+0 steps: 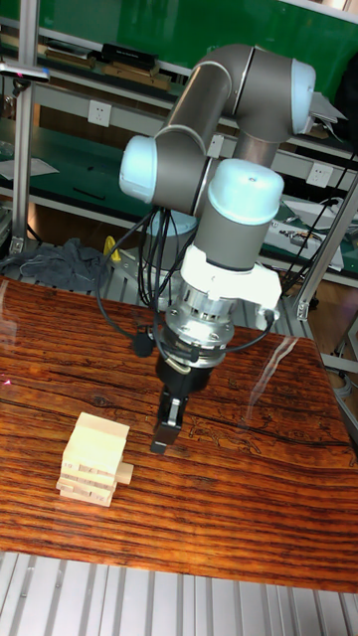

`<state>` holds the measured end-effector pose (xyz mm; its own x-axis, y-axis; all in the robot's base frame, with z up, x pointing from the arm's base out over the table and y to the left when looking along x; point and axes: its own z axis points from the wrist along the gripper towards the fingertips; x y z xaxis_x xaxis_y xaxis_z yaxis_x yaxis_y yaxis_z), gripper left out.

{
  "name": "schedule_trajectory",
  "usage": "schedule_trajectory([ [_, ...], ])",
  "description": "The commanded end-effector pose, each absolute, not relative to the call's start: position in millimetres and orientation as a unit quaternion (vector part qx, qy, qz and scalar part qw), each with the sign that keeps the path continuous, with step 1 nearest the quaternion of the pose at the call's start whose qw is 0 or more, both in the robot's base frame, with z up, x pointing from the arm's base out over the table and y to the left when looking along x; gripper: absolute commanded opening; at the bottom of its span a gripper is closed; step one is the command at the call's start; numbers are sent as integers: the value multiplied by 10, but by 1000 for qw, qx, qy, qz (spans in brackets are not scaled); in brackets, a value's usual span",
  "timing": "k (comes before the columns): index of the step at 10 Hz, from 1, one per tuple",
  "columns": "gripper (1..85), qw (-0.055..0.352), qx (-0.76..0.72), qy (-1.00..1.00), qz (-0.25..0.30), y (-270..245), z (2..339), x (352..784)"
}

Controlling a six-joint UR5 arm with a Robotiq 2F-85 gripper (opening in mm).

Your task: Play Jenga

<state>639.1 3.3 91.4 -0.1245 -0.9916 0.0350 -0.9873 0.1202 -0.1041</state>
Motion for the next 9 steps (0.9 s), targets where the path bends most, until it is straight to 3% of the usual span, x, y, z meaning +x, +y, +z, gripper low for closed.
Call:
schedule_trajectory([
  [1, 377, -35, -636, 768, -62, -225, 925, 6200],
  [4, 373, -76, -624, 772, -90, -471, 971, 6124],
  [9, 360, -27, -621, 781, -57, -180, 919, 6208],
])
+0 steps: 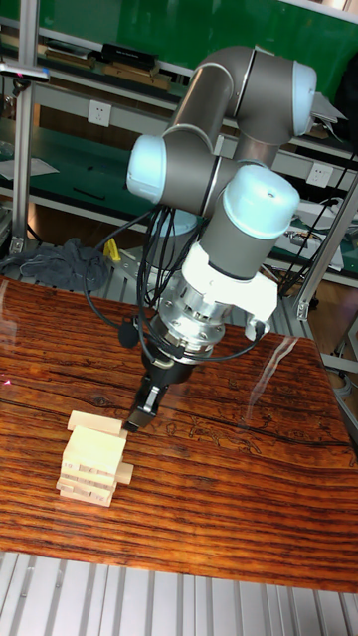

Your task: Play Jenga

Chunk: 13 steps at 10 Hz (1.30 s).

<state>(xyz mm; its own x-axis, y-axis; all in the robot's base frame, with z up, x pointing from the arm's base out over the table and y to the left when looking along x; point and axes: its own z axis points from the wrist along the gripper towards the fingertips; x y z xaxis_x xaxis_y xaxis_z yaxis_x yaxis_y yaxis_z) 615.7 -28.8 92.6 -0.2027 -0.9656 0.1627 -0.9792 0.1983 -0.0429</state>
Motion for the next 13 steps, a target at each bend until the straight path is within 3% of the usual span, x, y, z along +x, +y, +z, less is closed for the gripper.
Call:
schedule_trajectory([
  [1, 343, -11, 620, -781, 69, -107, 924, 6399],
  [4, 333, -46, 602, -795, 59, 40, 928, 6510],
  [13, 387, -22, 644, -762, 68, 29, 755, 6623],
])
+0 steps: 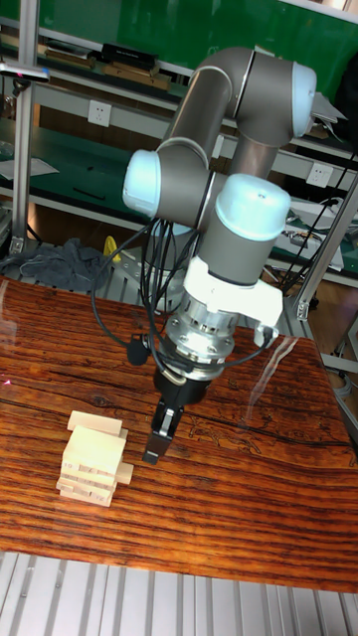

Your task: Play Jenga

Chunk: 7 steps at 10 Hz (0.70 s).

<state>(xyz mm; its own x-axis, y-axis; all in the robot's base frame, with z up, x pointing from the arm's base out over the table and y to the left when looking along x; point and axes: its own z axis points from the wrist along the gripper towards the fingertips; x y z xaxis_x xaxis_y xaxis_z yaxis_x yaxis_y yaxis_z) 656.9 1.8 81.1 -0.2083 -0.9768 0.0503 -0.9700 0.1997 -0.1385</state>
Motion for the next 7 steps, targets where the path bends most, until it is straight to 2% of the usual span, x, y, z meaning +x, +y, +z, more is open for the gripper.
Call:
schedule_trajectory([
  [1, 393, 20, -651, 756, -68, 33, 722, 6639],
  [7, 403, 3, -682, 729, -65, -113, 572, 6616],
])
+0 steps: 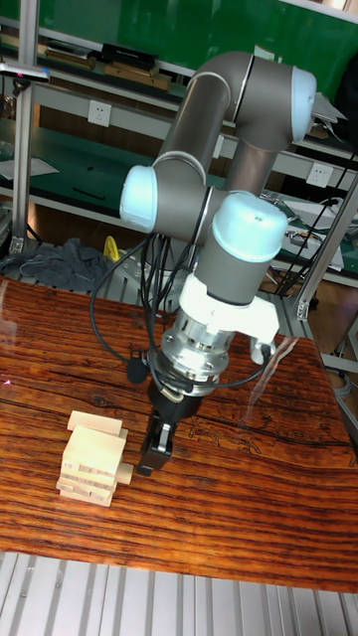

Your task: Play Jenga

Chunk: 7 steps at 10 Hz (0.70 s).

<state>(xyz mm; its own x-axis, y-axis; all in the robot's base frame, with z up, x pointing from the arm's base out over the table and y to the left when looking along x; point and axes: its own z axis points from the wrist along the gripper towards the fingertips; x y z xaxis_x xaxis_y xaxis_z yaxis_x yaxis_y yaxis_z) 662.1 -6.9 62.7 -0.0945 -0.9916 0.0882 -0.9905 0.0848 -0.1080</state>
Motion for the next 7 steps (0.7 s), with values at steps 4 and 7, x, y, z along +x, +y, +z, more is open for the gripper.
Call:
schedule_trajectory([
  [4, 400, 4, -688, 723, -68, -192, 483, 6619],
  [7, 400, 12, -688, 723, -63, -210, 406, 6618],
])
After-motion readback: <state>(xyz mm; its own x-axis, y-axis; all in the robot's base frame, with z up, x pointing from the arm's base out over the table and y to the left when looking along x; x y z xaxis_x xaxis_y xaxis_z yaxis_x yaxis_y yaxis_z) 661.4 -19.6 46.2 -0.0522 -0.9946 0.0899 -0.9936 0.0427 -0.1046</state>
